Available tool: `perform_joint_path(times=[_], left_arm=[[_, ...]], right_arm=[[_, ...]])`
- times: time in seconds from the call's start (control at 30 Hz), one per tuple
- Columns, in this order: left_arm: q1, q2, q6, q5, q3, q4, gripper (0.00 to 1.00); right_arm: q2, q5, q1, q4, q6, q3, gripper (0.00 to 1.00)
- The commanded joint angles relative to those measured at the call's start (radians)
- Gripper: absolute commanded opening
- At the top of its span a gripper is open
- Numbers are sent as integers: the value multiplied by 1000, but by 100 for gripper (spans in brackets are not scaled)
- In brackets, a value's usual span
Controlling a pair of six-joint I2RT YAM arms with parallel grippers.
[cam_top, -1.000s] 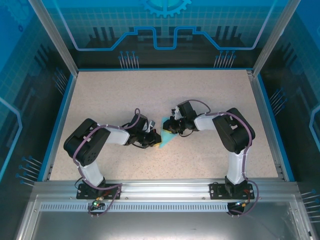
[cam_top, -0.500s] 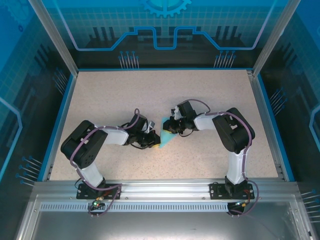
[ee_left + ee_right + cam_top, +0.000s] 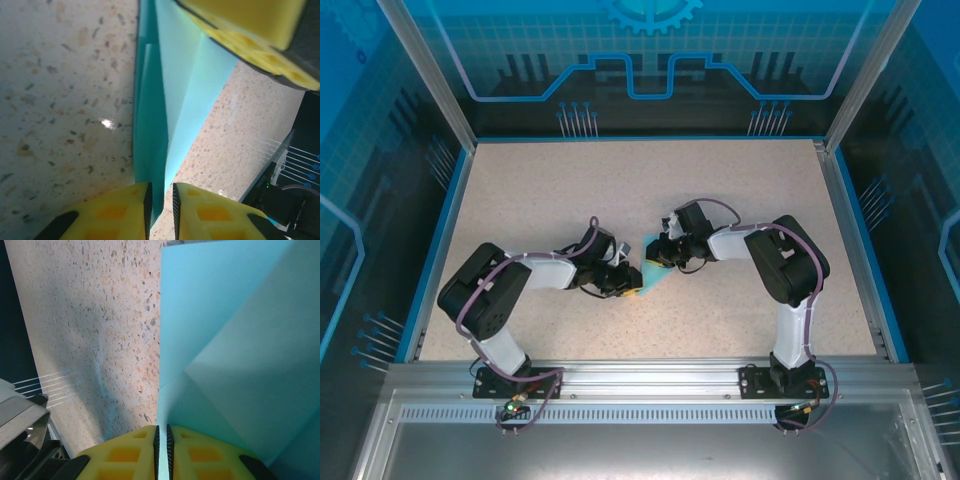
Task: Fold a paper plane with a square sheet of paper (pick it up from the middle)
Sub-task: Fourth fold the wing at the center of the table.
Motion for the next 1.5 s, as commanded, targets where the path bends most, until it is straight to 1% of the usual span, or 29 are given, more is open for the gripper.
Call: perform_joint_path(times=[0.0, 0.2, 0.27, 0.4, 0.57, 0.73, 0.87, 0.93, 1.0, 1.07, 1.17, 1.33, 1.47], left_arm=[[-7, -32, 14, 29, 26, -41, 21], [-8, -33, 11, 19, 33, -50, 21], [-9, -36, 18, 8, 37, -67, 25], [-8, -55, 26, -23, 43, -95, 28], [-9, -57, 36, -31, 62, -116, 27], [-18, -45, 41, -22, 69, -121, 15], [-22, -22, 46, -22, 75, -141, 11], [-24, -13, 47, -27, 72, -145, 10], [-27, -11, 46, -29, 69, -145, 11], [-28, -17, 46, -32, 67, -143, 15], [-29, -40, 50, -39, 63, -141, 19], [-29, -78, 62, -110, 64, -175, 27], [-30, -60, 54, -117, 70, -165, 26]], right_arm=[[50, 27, -7, -62, -19, -18, 15], [50, 25, -7, -62, -21, -17, 15], [50, 25, -7, -62, -21, -18, 15], [50, 25, -7, -60, -19, -18, 15], [51, 25, -8, -53, -16, -24, 15], [51, 25, -7, -54, -16, -24, 15], [50, 24, -7, -54, -16, -21, 15], [51, 24, -6, -54, -16, -21, 15], [50, 25, -5, -54, -14, -21, 15], [50, 25, -6, -53, -15, -23, 15], [50, 24, -6, -54, -14, -22, 15], [50, 25, -6, -54, -14, -22, 15], [56, 21, -4, -55, -15, -19, 15]])
